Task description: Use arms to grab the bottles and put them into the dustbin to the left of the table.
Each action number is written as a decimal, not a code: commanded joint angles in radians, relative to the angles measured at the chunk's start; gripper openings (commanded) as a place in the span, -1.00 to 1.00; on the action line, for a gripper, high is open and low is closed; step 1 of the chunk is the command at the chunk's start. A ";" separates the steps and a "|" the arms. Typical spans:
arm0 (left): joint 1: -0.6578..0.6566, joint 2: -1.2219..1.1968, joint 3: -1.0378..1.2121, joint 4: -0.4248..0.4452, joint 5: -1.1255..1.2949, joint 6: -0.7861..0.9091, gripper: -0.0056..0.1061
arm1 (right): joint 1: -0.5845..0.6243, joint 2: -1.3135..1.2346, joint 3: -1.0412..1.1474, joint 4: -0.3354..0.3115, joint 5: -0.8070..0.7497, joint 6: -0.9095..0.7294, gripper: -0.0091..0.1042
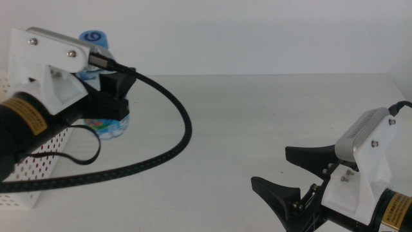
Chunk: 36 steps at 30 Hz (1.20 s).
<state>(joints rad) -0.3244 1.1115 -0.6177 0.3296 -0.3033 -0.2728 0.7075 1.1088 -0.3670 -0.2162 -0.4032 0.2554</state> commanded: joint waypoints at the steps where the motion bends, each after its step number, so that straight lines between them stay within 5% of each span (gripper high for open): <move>1: -0.003 -0.060 -0.035 -0.024 -0.022 -0.014 -0.78 | 0.000 -0.018 -0.020 0.000 -0.069 -0.010 0.51; 9: -0.002 -0.093 -0.210 -0.167 0.488 0.020 -0.78 | 0.000 -0.018 -0.020 0.000 -0.069 -0.010 0.51; 17: 0.036 -0.055 -0.448 -0.179 0.851 0.116 -0.78 | 0.000 -0.018 -0.020 0.000 -0.069 -0.010 0.51; 26: 0.317 0.074 -0.658 -0.224 1.150 0.202 -0.78 | 0.000 -0.018 -0.020 0.000 -0.069 -0.010 0.51; 36: 0.546 0.266 -0.829 -0.482 1.315 0.478 -0.78 | 0.000 -0.018 -0.020 0.000 -0.069 -0.010 0.51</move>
<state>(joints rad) 0.2022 1.3816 -1.3811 -0.1028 1.0480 0.1662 0.7075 1.1088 -0.3670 -0.2162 -0.4032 0.2554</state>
